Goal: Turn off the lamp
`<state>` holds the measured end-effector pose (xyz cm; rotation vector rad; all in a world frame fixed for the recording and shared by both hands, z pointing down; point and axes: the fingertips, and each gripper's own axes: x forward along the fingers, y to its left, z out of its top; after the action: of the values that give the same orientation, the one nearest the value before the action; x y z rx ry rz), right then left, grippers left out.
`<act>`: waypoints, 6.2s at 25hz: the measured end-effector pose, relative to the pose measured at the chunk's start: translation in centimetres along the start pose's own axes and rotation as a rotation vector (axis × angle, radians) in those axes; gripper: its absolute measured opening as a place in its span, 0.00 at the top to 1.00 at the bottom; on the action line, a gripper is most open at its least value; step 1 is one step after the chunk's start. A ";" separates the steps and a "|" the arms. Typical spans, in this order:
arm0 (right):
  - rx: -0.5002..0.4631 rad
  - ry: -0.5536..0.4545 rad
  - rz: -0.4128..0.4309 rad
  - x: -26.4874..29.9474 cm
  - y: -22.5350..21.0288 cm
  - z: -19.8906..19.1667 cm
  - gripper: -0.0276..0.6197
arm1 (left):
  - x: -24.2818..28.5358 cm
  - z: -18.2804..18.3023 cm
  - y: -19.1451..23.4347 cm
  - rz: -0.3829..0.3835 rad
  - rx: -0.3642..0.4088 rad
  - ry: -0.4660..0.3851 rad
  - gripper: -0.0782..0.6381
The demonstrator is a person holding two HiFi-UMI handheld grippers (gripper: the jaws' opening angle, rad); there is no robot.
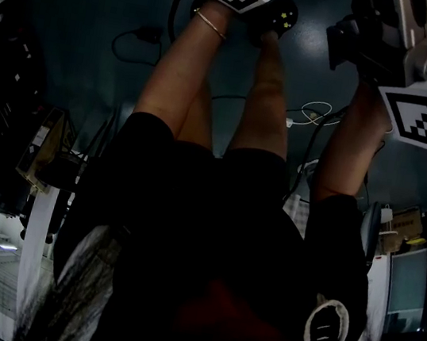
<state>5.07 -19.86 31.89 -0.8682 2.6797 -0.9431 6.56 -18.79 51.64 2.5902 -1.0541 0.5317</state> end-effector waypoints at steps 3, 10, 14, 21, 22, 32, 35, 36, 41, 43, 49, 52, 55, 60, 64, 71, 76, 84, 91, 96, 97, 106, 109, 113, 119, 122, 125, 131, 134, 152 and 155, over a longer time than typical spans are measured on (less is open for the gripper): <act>-0.022 0.001 -0.008 -0.3 -0.1 0.1 0.94 | -0.2 0.3 -0.4 -0.007 0.007 -0.003 0.86; -0.162 0.026 -0.079 -1.1 -0.8 -0.3 0.90 | -0.9 0.1 -1.2 -0.024 -0.024 -0.002 0.86; -0.225 0.043 -0.107 -1.7 -1.5 -0.5 0.87 | -1.5 0.5 -1.3 -0.019 -0.110 -0.044 0.86; -0.259 0.034 -0.119 -2.5 -1.1 -0.7 0.83 | -3.2 1.8 -1.8 -0.012 -0.163 -0.101 0.86; -0.261 0.034 -0.120 -2.5 -1.0 -0.7 0.82 | -3.5 1.9 -1.9 -0.013 -0.170 -0.104 0.86; -0.266 0.030 -0.147 -4.2 -1.1 -1.5 0.76 | -5.5 3.3 -2.0 -0.029 -0.166 -0.104 0.86; -0.260 0.038 -0.153 -4.5 -1.2 -2.3 0.75 | -6.1 3.3 -1.9 -0.026 -0.160 -0.100 0.86; -0.258 0.044 -0.157 -4.7 -1.4 -2.6 0.75 | -6.2 3.3 -1.9 -0.025 -0.161 -0.101 0.86; -0.252 0.080 -0.193 -6.0 -2.7 -4.5 0.75 | -7.4 3.4 -1.7 -0.019 -0.174 -0.106 0.86; -0.253 0.095 -0.192 -6.2 -2.8 -5.4 0.75 | -8.0 3.6 -1.7 -0.018 -0.171 -0.108 0.86; -0.298 0.163 -0.068 -5.0 -1.5 -9.3 0.75 | -9.2 3.9 -1.6 -0.033 -0.144 -0.101 0.86; -0.363 0.214 0.007 -4.8 -1.2 -11.0 0.75 | -9.2 4.2 -2.0 -0.042 -0.128 -0.090 0.86; -0.423 0.272 0.031 -4.8 -1.1 -12.7 0.75 | -9.6 4.7 -2.5 -0.045 -0.123 -0.090 0.86; -0.479 0.354 0.055 -4.4 -1.0 -15.2 0.75 | -10.7 5.4 -2.7 -0.056 -0.129 -0.102 0.86; -0.543 0.426 0.063 -4.2 -1.3 -16.7 0.75 | -11.4 6.5 -3.2 -0.067 -0.075 -0.093 0.86; -0.674 0.541 0.015 -3.8 -2.4 -18.6 0.73 | -11.8 7.9 -3.8 -0.091 -0.058 -0.099 0.86; -0.644 0.506 -0.026 -3.5 -2.9 -18.3 0.73 | -12.0 8.8 -4.2 -0.103 -0.049 -0.106 0.86; -0.641 0.489 -0.008 -3.0 -2.4 -18.2 0.74 | -12.1 9.7 -4.3 -0.113 -0.068 -0.122 0.86; -0.598 0.499 0.027 -3.3 -1.8 -18.4 0.79 | -12.2 10.0 -3.5 -0.101 -0.077 -0.136 0.86; -0.589 0.514 0.036 -3.3 -1.6 -18.4 0.80 | -12.2 10.1 -3.5 -0.100 -0.073 -0.144 0.86; -0.595 0.521 0.035 -3.3 -1.6 -18.4 0.80 | -12.2 10.0 -3.5 -0.103 -0.070 -0.143 0.86; -0.600 0.520 0.027 -3.5 -1.2 -18.6 0.80 | -12.1 9.9 -3.5 -0.124 -0.015 -0.144 0.86; -0.607 0.530 0.032 -3.6 -1.2 -18.8 0.81 | -12.1 9.8 -3.5 -0.124 -0.025 -0.150 0.86; -0.613 0.540 0.040 -3.8 -1.2 -19.1 0.81 | -12.1 9.4 -3.5 -0.126 -0.031 -0.144 0.86; -0.611 0.538 0.039 -4.0 -1.1 -19.2 0.81 | -12.0 9.4 -3.6 -0.127 -0.041 -0.143 0.86; -0.603 0.541 0.046 -3.8 -1.2 -19.3 0.81 | -11.9 9.4 -3.4 -0.126 -0.041 -0.140 0.86; -0.605 0.542 0.048 -3.9 -1.2 -19.2 0.81 | -11.9 9.4 -3.5 -0.125 -0.044 -0.139 0.86; -0.609 0.544 0.050 -3.9 -1.2 -19.4 0.81 | -11.9 9.2 -3.4 -0.120 -0.053 -0.138 0.86; -0.614 0.547 0.052 -3.9 -1.2 -19.5 0.81 | -11.9 9.1 -3.4 -0.119 -0.055 -0.136 0.86; -0.640 0.558 0.059 -4.4 -1.2 -19.7 0.82 | -11.9 8.9 -3.8 -0.109 -0.066 -0.131 0.86; -0.641 0.560 0.061 -4.5 -1.2 -19.8 0.82 | -11.8 8.9 -3.9 -0.110 -0.068 -0.130 0.86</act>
<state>2.59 -7.75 48.00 -0.6743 3.5644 -0.3196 3.45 -12.52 38.05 2.6334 -0.9440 0.2994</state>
